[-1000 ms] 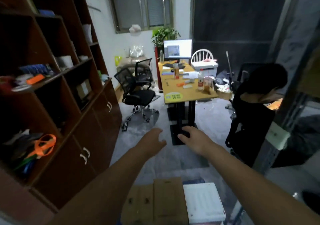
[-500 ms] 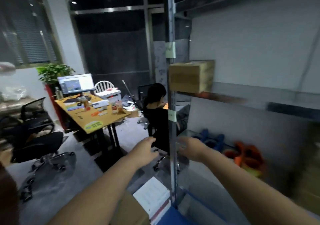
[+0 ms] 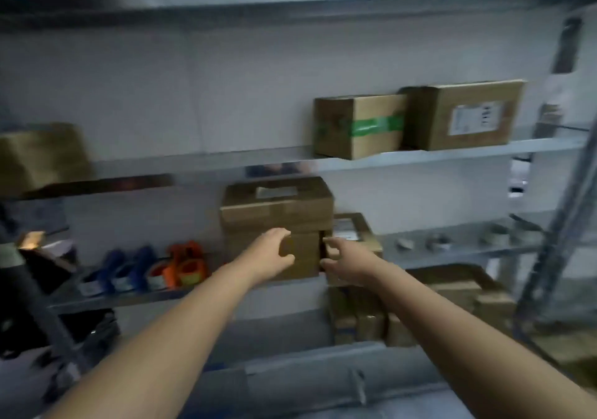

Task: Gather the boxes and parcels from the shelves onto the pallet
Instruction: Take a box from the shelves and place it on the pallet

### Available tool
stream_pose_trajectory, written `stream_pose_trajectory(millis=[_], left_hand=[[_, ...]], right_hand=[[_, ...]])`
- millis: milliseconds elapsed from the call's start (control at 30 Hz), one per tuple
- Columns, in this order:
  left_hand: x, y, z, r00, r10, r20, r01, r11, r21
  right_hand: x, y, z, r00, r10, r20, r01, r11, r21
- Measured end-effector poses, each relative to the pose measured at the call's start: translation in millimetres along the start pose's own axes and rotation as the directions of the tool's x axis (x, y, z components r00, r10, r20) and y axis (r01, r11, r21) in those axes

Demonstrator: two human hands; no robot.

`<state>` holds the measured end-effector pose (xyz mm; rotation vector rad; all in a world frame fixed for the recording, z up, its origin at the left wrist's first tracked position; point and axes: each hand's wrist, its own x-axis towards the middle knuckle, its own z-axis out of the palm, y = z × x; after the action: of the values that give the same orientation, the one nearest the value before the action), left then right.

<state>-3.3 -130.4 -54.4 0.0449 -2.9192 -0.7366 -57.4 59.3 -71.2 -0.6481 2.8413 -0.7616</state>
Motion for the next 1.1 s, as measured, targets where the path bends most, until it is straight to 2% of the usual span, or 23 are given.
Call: stream_pose_trajectory(millis=[167,367,633,733,833,900,1100], left_hand=[[35,151,122,0.963,0.195,0.184,-0.183,0.98,-0.08],[56,307,244,0.857,0.402,0.322,-0.372,0.916,-0.152],[93,414,344,0.724,0.556,0.408,-0.479,0.831,-0.282],[124,440,377,0.699,0.568,0.434,-0.479,0.823,-0.305],[160,469,407,0.642,0.617,0.456,-0.502,0.787,-0.359],[185,490,422,0.605,0.644,0.467,-0.511,0.765,-0.392],[254,540,461,0.554,0.699,0.453,-0.533,0.716,-0.452]], right_hand=[[-96,171,-74,0.959,0.252,-0.129,-0.249,0.968,0.04],[-199,324,-132,0.81,0.523,-0.267,-0.496,0.853,0.163],[-252,442,-157,0.606,0.731,-0.312,-0.67,0.681,0.295],[-244,471,-165,0.549,0.769,-0.327,-0.704,0.636,0.316],[-229,504,-175,0.495,0.796,-0.349,-0.731,0.598,0.328],[-217,525,-185,0.434,0.828,-0.355,-0.764,0.547,0.342],[-180,576,-218,0.342,0.862,-0.373,-0.792,0.478,0.379]])
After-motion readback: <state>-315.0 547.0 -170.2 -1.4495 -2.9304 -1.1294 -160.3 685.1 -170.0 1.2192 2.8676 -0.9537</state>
